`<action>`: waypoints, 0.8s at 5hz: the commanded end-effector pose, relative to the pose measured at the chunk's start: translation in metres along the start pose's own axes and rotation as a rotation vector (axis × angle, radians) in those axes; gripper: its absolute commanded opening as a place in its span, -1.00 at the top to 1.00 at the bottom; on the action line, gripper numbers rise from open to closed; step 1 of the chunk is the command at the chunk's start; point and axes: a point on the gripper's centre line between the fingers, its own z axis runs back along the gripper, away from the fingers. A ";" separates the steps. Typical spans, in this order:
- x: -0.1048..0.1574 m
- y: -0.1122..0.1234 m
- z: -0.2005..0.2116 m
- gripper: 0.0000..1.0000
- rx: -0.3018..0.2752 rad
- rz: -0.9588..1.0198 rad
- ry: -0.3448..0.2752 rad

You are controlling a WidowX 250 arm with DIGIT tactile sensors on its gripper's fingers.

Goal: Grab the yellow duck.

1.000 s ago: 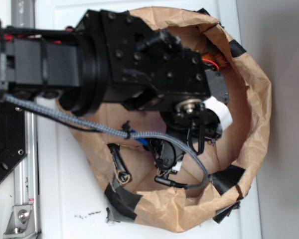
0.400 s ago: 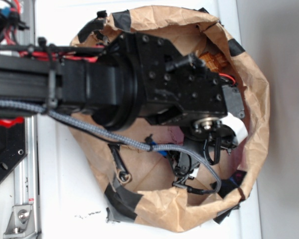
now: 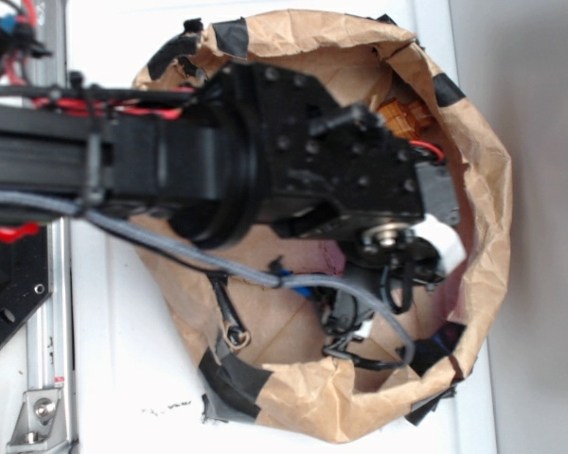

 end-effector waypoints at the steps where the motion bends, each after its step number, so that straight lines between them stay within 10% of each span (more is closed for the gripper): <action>1: 0.014 -0.007 0.035 -1.00 0.033 -0.035 -0.120; 4: 0.021 -0.020 0.006 -1.00 0.007 -0.078 -0.055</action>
